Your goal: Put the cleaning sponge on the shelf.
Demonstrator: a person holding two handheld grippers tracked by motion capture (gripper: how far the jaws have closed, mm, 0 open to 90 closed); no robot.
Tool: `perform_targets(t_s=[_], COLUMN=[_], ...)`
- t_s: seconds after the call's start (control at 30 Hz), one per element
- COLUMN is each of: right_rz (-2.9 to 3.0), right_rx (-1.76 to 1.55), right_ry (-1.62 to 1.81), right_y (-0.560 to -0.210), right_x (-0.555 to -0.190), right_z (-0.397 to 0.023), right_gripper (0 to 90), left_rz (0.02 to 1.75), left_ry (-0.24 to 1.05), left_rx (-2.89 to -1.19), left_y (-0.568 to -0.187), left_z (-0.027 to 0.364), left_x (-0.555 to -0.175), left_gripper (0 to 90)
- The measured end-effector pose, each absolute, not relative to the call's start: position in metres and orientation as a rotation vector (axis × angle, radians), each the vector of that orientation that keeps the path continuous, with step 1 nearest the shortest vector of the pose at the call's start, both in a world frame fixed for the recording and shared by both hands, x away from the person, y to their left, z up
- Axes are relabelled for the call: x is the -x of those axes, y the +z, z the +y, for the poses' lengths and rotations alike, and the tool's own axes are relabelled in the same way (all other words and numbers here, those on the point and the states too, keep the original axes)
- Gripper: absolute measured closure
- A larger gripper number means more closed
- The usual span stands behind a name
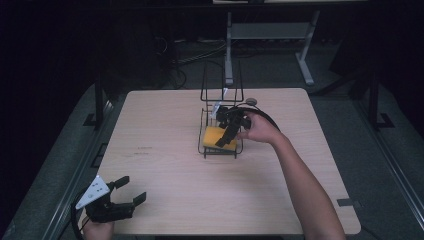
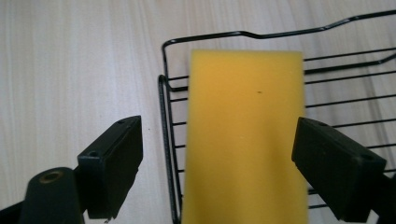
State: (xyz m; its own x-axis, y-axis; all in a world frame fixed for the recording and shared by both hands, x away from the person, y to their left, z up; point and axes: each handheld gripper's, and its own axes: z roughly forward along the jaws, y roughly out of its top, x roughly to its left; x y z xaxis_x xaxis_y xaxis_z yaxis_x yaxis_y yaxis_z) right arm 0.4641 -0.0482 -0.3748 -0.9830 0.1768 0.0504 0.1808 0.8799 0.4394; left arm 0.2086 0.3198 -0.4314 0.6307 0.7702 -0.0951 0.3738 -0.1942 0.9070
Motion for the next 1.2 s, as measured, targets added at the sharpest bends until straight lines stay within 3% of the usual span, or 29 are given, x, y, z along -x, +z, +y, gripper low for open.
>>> perform_targets(t_s=[1.2], right_rz=[-3.006], right_rx=[0.217], right_ry=[-0.686], right_y=[-0.379], right_x=[-0.423], right_z=[-0.038], right_gripper=[14.6], left_rz=[0.916], left_ry=[0.467], left_rx=[-1.804], left_y=[-0.431], left_z=[0.318], left_x=[-0.208], left_gripper=[12.9])
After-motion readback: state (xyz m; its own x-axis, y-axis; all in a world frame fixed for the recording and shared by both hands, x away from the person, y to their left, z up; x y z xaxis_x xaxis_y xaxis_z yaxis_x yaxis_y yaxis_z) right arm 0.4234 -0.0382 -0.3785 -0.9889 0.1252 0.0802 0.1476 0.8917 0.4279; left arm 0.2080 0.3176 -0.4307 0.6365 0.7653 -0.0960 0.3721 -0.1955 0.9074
